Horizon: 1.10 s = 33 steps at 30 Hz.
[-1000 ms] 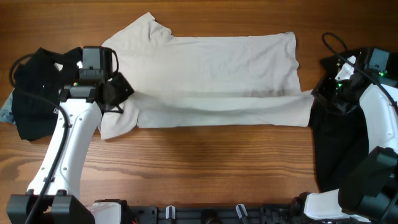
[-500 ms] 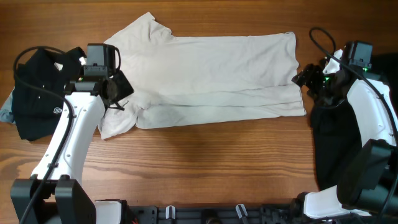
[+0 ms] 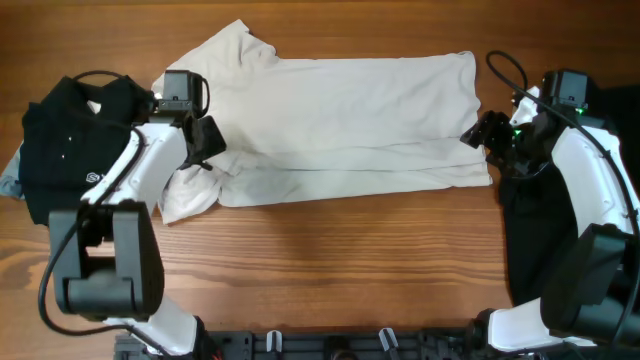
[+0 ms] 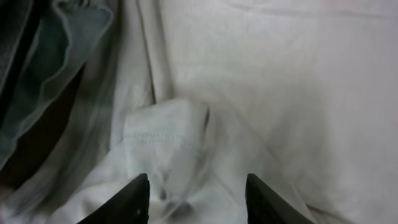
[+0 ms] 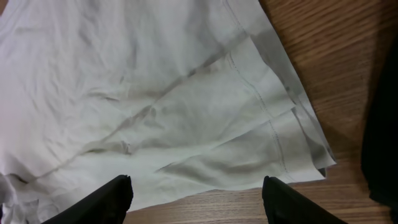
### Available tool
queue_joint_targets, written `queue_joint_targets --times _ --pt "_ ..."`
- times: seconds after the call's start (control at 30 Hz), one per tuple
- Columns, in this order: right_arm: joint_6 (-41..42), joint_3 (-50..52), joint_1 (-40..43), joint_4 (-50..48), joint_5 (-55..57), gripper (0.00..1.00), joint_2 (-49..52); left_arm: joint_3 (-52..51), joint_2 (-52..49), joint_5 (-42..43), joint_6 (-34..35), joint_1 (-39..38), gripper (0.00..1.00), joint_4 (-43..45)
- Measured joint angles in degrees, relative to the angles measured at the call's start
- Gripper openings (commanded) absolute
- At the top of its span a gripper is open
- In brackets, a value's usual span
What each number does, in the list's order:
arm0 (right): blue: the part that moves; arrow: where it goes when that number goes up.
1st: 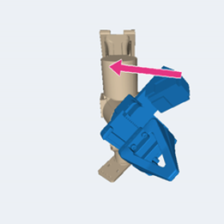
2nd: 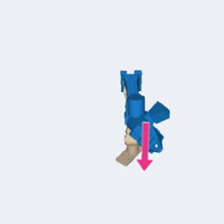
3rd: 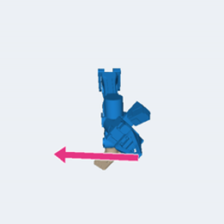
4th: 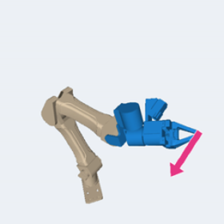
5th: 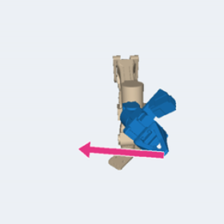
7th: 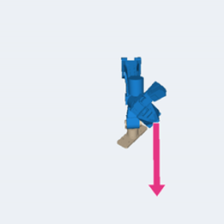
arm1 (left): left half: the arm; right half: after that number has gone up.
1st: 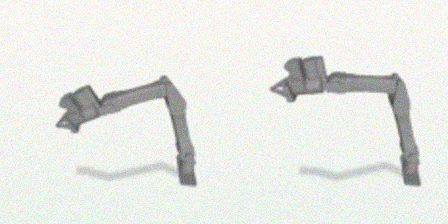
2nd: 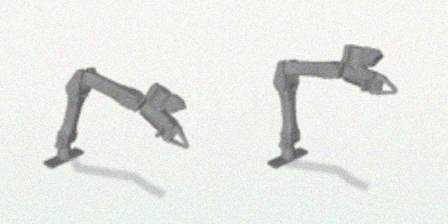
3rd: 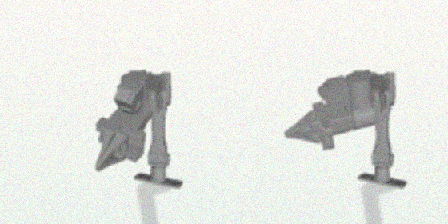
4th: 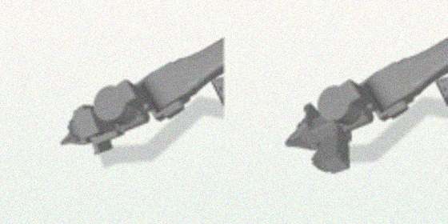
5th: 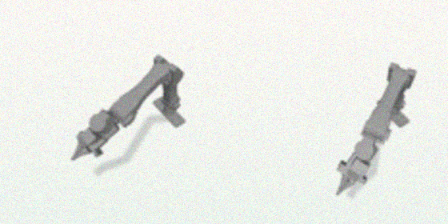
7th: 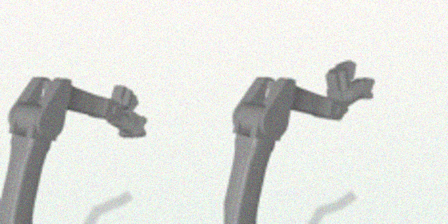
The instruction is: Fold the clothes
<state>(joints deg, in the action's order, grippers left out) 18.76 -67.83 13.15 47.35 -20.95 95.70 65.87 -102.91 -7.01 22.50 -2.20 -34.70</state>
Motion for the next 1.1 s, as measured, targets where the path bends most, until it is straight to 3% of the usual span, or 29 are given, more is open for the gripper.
queue_joint_targets --times 0.07,0.33,0.37,0.43,0.53,0.7,0.8,0.9,1.1 --pt "0.0 0.0 0.0 -0.2 0.0 0.72 0.0 0.0 -0.6 0.0 -0.5 0.0 0.04 1.2" --pt "0.0 0.0 0.0 -0.3 0.0 0.72 0.0 2.0 -0.6 5.7 -1.7 0.0 0.04 6.5" --pt "0.0 0.0 0.0 -0.3 0.0 0.72 0.0 2.9 -0.6 7.6 -1.7 0.0 0.09 9.0" --pt "0.0 0.0 0.0 -0.3 0.0 0.72 0.0 3.9 -0.6 9.1 -1.8 0.0 0.31 11.8" --pt "0.0 0.0 0.0 -0.3 0.0 0.72 0.0 4.2 -0.6 10.4 -1.6 0.0 0.40 12.9" --pt "0.0 0.0 0.0 -0.2 0.0 0.73 0.0 4.5 -0.6 10.1 -2.3 0.2 0.43 2.6" --pt "0.0 0.0 0.0 0.1 0.5 0.77 0.0 4.9 -0.3 8.3 -2.5 3.2 0.44 -14.6" --pt "-0.2 0.0 0.0 0.5 1.0 0.86 0.0 4.8 -0.3 7.1 -2.5 8.1 0.47 -23.6" --pt "-0.6 0.0 0.0 0.4 5.0 0.88 0.0 2.2 -0.3 7.4 -2.5 16.2 0.53 -23.4"
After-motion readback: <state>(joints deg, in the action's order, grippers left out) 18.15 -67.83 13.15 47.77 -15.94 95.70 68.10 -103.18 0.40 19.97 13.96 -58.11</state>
